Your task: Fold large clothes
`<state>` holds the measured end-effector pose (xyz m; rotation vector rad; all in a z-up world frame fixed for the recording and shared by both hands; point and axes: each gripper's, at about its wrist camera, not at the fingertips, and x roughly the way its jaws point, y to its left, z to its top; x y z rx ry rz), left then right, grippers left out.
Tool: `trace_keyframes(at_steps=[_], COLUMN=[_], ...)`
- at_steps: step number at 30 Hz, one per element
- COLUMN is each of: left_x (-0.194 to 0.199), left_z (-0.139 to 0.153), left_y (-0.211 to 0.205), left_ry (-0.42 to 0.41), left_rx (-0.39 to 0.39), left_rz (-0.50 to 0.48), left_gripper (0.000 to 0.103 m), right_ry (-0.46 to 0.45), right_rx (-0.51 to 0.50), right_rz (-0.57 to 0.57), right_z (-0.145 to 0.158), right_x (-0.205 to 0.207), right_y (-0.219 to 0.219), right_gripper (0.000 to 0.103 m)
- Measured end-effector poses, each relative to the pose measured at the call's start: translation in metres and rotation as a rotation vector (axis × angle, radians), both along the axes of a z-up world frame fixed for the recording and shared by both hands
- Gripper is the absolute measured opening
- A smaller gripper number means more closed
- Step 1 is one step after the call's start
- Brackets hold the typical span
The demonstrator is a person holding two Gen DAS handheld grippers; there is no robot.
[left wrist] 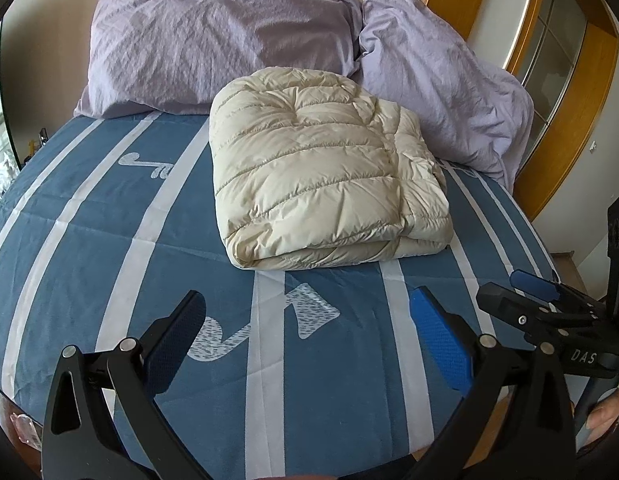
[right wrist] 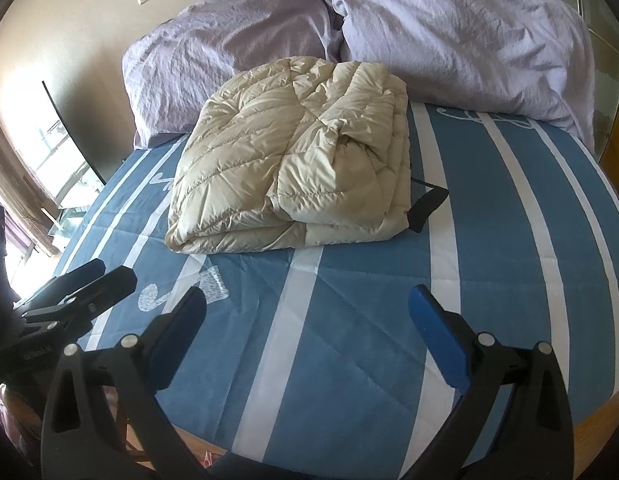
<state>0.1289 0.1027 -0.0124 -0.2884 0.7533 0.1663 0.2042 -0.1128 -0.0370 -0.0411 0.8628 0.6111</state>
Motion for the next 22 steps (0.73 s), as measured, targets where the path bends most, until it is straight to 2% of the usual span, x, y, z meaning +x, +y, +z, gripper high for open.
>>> trace_keyframes(at_steps=[22], left_x=[0.0023], left_z=[-0.0025], left_y=[0.0016], left_ry=[0.006], left_rx=[-0.003], left_rz=[0.000], left_gripper=[0.102], right_ry=[0.014], right_rx=[0.003], right_rz=[0.000], right_z=[-0.0061], right_x=[0.0029], right_y=[-0.0002], right_gripper=[0.101])
